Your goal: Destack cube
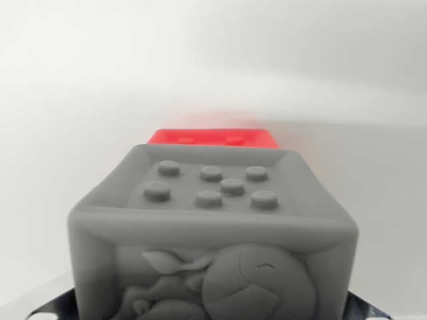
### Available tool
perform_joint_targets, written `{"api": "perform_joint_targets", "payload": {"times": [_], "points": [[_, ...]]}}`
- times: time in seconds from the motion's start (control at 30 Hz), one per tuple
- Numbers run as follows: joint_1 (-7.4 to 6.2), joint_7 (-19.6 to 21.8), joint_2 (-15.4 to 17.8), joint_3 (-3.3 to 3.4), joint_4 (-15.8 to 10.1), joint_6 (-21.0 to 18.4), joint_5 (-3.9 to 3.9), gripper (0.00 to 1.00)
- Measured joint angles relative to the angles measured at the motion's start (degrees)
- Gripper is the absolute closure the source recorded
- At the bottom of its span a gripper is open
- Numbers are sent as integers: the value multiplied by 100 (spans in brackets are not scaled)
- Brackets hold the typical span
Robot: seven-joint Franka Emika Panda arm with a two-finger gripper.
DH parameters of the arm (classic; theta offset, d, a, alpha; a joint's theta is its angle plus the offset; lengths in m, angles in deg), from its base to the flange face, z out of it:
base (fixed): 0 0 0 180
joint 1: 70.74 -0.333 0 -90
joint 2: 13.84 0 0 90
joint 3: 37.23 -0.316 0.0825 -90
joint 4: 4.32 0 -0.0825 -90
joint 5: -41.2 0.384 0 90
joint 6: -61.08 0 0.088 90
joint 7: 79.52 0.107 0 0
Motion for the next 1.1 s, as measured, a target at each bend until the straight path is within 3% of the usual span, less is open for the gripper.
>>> {"api": "perform_joint_targets", "payload": {"times": [0.6,1.1], "points": [[-3,5,63,7,-5,-48,-4,100],[-62,44,355,82,-38,-297,-68,100]]}}
